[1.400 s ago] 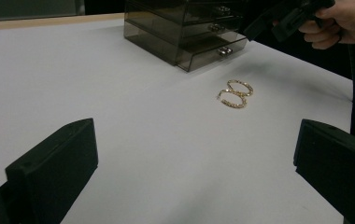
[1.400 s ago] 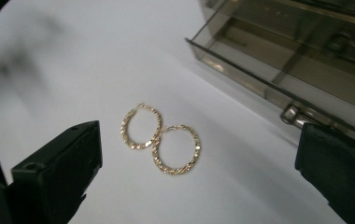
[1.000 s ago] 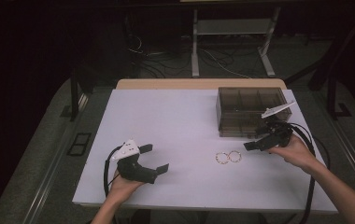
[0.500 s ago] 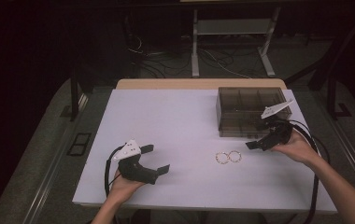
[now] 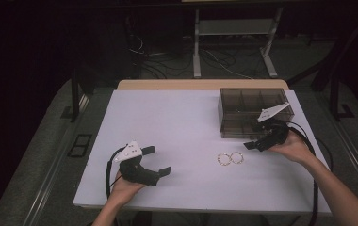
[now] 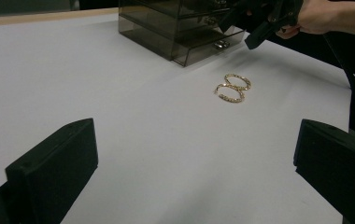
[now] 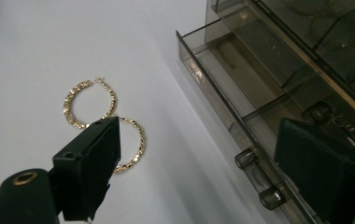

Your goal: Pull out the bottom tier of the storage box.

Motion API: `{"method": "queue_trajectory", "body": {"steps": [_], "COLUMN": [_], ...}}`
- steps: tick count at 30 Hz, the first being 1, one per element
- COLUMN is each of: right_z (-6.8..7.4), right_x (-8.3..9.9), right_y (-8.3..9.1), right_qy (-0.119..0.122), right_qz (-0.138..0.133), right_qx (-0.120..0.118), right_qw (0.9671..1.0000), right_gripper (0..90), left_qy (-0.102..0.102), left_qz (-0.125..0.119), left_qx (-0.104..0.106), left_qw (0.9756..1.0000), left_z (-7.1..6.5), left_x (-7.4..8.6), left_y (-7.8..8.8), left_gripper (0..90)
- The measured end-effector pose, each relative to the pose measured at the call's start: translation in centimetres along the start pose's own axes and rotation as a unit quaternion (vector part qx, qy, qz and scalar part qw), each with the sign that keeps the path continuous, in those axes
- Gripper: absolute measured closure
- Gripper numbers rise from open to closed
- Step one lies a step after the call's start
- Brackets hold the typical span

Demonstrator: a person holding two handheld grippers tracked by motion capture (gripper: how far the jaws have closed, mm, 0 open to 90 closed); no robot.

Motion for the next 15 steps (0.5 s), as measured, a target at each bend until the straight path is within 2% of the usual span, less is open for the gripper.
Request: {"method": "queue_trajectory", "body": {"steps": [3,10,15], "right_z": [-0.03,-0.38,-0.71], "right_x": [-0.03,-0.33,-0.42], "right_y": [-0.16,-0.57,-0.89], "right_qy": [0.001,0.009,0.013], "right_qz": [0.000,-0.011,-0.008], "right_qx": [-0.004,0.006,0.010], "right_qw": [1.0000,0.9999,0.9998], "right_gripper": [18.1,25.7,30.8], "left_qy": [0.001,0.002,0.001], "left_qz": [-0.001,-0.003,-0.002], "left_qx": [0.000,0.000,0.001], "left_qw": [1.0000,1.0000,1.0000], "left_z": [0.00,0.04,0.01], "left_x": [-0.02,-0.05,-0.04], "left_y": [0.00,0.08,0.06], "left_gripper": [0.0,0.0,0.0]}}
Point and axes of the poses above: each handheld gripper's, and its own axes: y roughly backward along the jaws, x roughly out of its underside, z roughly to its left, the point moved 5 cm from there along -y, roughly forward along the jaws, and after that the axes turned 3 degrees about x, right-handed, at the moved point
